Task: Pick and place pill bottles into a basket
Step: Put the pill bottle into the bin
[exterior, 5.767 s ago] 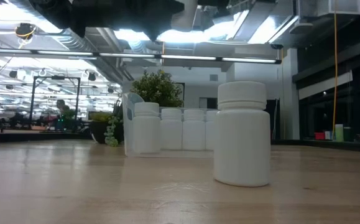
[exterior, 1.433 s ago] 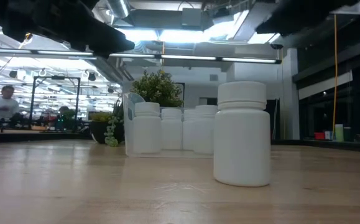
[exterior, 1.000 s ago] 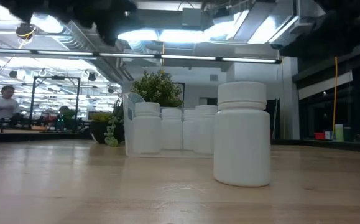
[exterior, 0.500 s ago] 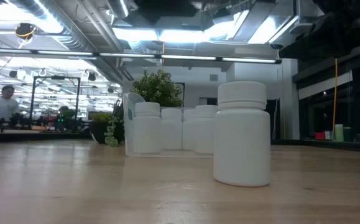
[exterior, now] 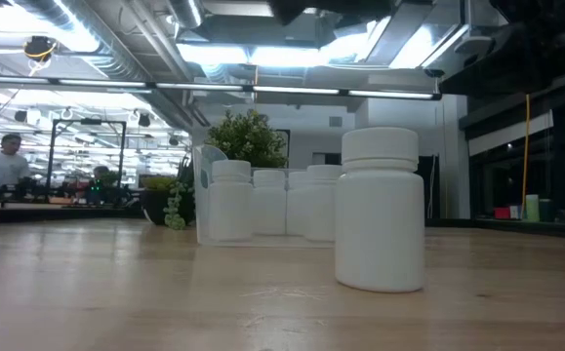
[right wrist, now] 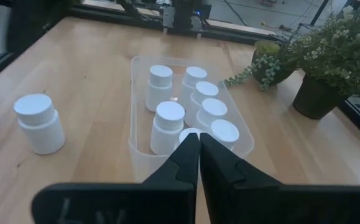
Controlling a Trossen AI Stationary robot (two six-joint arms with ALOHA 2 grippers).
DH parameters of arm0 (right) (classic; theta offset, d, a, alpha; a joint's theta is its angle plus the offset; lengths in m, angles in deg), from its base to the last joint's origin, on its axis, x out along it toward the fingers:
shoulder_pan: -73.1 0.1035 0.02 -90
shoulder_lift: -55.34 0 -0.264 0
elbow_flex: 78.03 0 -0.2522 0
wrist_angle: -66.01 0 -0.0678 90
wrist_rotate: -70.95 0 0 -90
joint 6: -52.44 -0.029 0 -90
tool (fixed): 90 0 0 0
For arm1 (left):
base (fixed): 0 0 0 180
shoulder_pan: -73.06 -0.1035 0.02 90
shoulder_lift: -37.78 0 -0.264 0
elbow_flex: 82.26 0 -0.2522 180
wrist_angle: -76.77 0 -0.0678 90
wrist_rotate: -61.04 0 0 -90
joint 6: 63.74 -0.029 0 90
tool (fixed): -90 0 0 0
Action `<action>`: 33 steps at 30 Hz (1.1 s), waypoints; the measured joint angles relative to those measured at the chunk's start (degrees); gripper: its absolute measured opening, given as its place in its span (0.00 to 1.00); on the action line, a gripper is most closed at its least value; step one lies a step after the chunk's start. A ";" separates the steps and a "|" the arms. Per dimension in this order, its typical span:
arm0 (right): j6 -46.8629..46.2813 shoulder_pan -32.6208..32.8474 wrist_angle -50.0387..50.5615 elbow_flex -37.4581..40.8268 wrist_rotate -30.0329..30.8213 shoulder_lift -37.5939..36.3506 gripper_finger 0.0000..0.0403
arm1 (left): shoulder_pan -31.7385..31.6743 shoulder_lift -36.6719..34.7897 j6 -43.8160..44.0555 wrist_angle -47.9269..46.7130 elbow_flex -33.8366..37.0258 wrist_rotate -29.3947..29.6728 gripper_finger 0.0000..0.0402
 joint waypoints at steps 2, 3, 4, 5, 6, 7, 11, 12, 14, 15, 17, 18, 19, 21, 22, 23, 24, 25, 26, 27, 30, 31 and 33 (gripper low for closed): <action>0.00 0.00 0.51 0.00 0.00 0.02 0.04 | -0.19 2.01 -0.02 -1.38 -2.47 0.06 0.50; 0.00 0.00 0.60 0.00 0.00 0.02 0.04 | -0.34 2.73 -0.02 -2.86 -3.23 0.14 0.50; 0.00 0.00 0.76 0.00 0.00 0.02 0.05 | -0.53 3.43 0.00 -3.61 -3.72 0.38 0.50; 0.00 0.00 1.07 0.00 -0.02 0.02 0.05 | -0.81 3.91 -0.01 -3.60 -3.89 0.48 0.50; 0.01 0.00 1.27 0.00 -0.02 0.02 0.05 | -0.96 4.31 -0.02 -4.26 -3.89 0.74 0.50; 0.00 0.00 1.27 0.00 -0.02 0.02 0.05 | -1.10 4.64 -0.02 -4.71 -3.88 1.07 0.50; 0.00 0.00 1.26 0.00 -0.02 0.02 0.05 | -1.53 5.50 -0.04 -4.67 -3.86 1.48 0.50; 0.00 0.00 1.24 0.00 -0.02 0.02 0.05 | -1.61 5.55 -0.03 -4.78 -3.87 1.40 0.50; 0.00 0.00 1.24 0.00 -0.19 0.02 0.05 | -1.61 5.98 -0.06 -4.74 -3.89 1.42 0.50; 0.00 0.00 1.24 0.00 -0.41 0.02 0.05 | -1.61 6.18 -0.38 -5.08 -3.88 1.44 0.50; 0.00 0.00 1.24 0.00 -0.48 0.02 0.05 | -1.61 6.55 -1.12 -5.42 -3.83 1.04 0.50; 0.00 0.00 1.24 0.00 -0.48 0.02 0.05 | -1.61 6.84 -1.14 -4.99 -3.85 0.88 0.50; 0.00 0.00 1.24 0.00 -0.48 0.02 0.05 | -1.61 7.09 -1.16 -5.01 -3.89 0.92 0.50; 0.00 0.00 1.24 0.00 -0.48 0.02 0.05 | -1.61 7.97 -1.16 -5.50 -3.89 0.90 0.50; 0.00 0.00 1.24 0.00 -0.50 0.02 0.05 | -1.61 8.39 -1.15 -5.39 -3.87 0.79 0.50; 0.00 0.00 1.23 0.00 -0.50 0.02 0.05 | -1.61 8.74 -1.14 -5.60 -3.86 0.47 0.50; 0.00 0.00 1.23 0.00 -0.50 0.02 0.05 | -1.61 9.03 -1.14 -5.64 -3.86 0.04 0.50; 0.00 0.00 1.21 0.00 -0.51 0.02 0.05 | -1.61 9.28 -1.14 -5.54 -3.86 -0.51 0.50; 0.00 0.00 1.21 0.00 -0.52 0.02 0.05 | -1.61 9.55 -1.14 -5.58 -3.86 -0.59 0.50; 0.00 0.00 1.22 0.00 -0.52 0.02 0.05 | -1.61 9.87 -1.14 -5.45 -3.86 -0.61 0.50; 0.00 0.00 1.19 0.00 -0.52 0.02 0.05 | -1.61 10.21 -1.14 -5.55 -3.80 -0.59 0.50; 0.01 0.00 1.19 0.00 -0.53 0.02 0.05 | -1.61 10.16 -1.12 -5.39 -3.80 -0.56 0.50; 0.00 0.00 1.19 0.00 -0.55 0.02 0.05 | -1.66 10.13 -1.11 -5.32 -3.80 -0.48 0.50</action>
